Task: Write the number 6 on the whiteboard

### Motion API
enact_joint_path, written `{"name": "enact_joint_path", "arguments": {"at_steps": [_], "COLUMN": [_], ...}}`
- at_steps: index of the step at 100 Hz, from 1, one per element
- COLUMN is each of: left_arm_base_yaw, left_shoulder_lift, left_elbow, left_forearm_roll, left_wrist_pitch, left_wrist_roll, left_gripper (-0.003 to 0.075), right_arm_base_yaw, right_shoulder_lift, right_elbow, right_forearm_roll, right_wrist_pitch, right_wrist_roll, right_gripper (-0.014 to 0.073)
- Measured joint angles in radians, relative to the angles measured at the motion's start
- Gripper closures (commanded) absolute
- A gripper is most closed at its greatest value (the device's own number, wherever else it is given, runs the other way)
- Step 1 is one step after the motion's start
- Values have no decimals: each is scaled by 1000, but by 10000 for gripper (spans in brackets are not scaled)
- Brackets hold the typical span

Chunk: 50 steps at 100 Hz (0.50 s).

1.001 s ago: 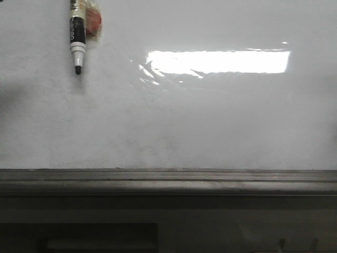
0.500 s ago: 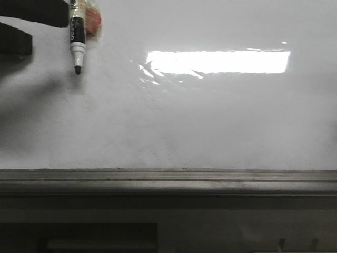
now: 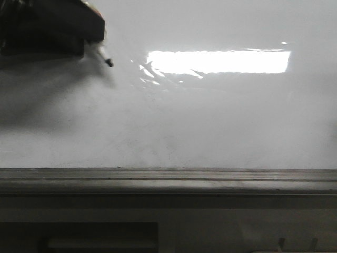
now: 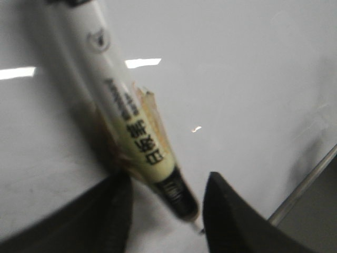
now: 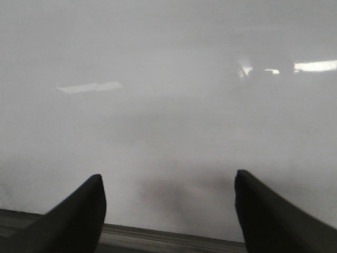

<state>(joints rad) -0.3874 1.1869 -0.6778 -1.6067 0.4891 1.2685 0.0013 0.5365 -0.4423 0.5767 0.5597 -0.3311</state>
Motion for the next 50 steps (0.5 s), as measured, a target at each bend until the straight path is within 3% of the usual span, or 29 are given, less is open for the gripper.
{"name": "enact_joint_path", "arguments": {"at_steps": [28,38,50], "left_arm_base_yaw": [0,0,-5], "left_shoulder_lift": [-6,-49,-121], "left_elbow": [0,0,0], "left_forearm_roll": [56,149,298], "left_wrist_pitch": [14,10,50], "left_wrist_roll": [12,13,-50], "left_gripper": [741,741,741], "right_arm_base_yaw": [0,0,9], "right_shoulder_lift": [0,0,31], "right_elbow": [0,0,-29], "right_forearm_roll": [2,17,109], "right_wrist_pitch": [0,2,59], "right_wrist_roll": [0,-11,-118], "right_gripper": [127,127,127]}}
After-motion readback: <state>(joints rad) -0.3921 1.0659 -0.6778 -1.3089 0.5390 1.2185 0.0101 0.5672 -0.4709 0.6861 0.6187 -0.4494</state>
